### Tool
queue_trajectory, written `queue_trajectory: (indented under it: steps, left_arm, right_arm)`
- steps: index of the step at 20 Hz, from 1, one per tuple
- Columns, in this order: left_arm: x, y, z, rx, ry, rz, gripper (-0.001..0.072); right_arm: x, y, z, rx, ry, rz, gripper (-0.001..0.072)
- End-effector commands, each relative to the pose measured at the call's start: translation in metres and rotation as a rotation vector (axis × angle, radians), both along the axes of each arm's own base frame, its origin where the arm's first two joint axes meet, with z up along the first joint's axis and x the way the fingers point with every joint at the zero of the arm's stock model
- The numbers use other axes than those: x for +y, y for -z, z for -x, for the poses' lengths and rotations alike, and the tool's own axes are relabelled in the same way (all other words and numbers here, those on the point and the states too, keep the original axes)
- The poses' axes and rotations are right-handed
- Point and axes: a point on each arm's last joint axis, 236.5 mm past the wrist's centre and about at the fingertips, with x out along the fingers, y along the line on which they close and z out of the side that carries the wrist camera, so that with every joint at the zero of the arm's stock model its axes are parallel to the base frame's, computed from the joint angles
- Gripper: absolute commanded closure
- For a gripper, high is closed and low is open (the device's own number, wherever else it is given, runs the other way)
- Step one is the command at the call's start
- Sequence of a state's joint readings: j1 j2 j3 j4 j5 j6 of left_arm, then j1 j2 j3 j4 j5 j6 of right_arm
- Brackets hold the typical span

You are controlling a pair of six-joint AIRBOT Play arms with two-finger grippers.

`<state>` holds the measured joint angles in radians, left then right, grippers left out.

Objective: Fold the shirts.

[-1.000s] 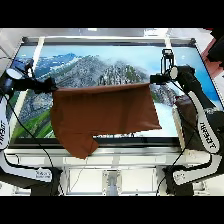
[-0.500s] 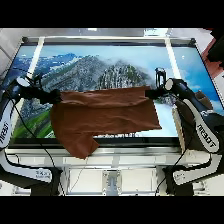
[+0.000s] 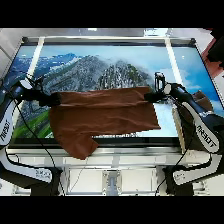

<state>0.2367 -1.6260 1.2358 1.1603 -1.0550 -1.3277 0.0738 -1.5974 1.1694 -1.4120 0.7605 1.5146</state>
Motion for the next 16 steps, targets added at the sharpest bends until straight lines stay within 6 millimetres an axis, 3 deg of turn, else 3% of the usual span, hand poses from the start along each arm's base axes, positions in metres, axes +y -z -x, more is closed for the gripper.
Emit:
queue_trajectory:
  steps: [1, 3, 4, 5, 6, 7, 9, 11, 14, 15, 16]
  left_arm:
    - [0.008, 0.003, 0.000, 0.000, -0.002, -0.034, 0.0698]
    - [0.003, 0.001, 0.000, 0.002, -0.007, -0.012, 0.0685]
    - [-0.001, 0.000, 0.000, 0.002, -0.010, 0.007, 0.0589]
    - [-0.006, -0.003, -0.001, 0.003, -0.013, 0.030, 0.0369]
    - [-0.012, -0.008, -0.001, 0.008, -0.013, 0.062, 0.0144]
    - [-0.017, -0.016, -0.001, 0.013, -0.004, 0.083, 0.0076]
    - [-0.018, -0.040, -0.005, -0.005, 0.027, 0.088, 0.0076]
    - [-0.016, -0.091, -0.006, -0.088, 0.099, 0.063, 0.0077]
    - [0.000, -0.181, 0.021, -0.261, 0.163, -0.032, 0.0077]
    - [0.009, -0.203, 0.041, -0.299, 0.150, -0.078, 0.0076]
    - [0.017, -0.213, 0.065, -0.310, 0.124, -0.110, 0.0076]
  right_arm:
    - [-0.001, -0.001, -0.004, -0.018, 0.006, 0.001, 0.0681]
    - [-0.001, 0.000, -0.001, -0.005, 0.003, 0.003, 0.0661]
    - [-0.001, 0.001, 0.002, 0.009, 0.001, 0.003, 0.0538]
    - [0.000, 0.003, 0.006, 0.027, 0.000, 0.002, 0.0375]
    - [0.000, 0.005, 0.013, 0.057, -0.004, 0.003, 0.0328]
    - [0.000, 0.007, 0.021, 0.091, -0.009, 0.003, 0.0328]
    - [-0.001, 0.007, 0.035, 0.148, -0.016, 0.004, 0.0328]
    - [-0.010, -0.014, 0.041, 0.144, -0.025, 0.031, 0.0328]
    - [-0.054, -0.084, 0.042, 0.047, -0.037, 0.205, 0.0324]
    - [-0.071, -0.110, 0.043, -0.001, -0.001, 0.254, 0.0322]
    - [-0.085, -0.133, 0.047, -0.048, 0.042, 0.275, 0.0322]
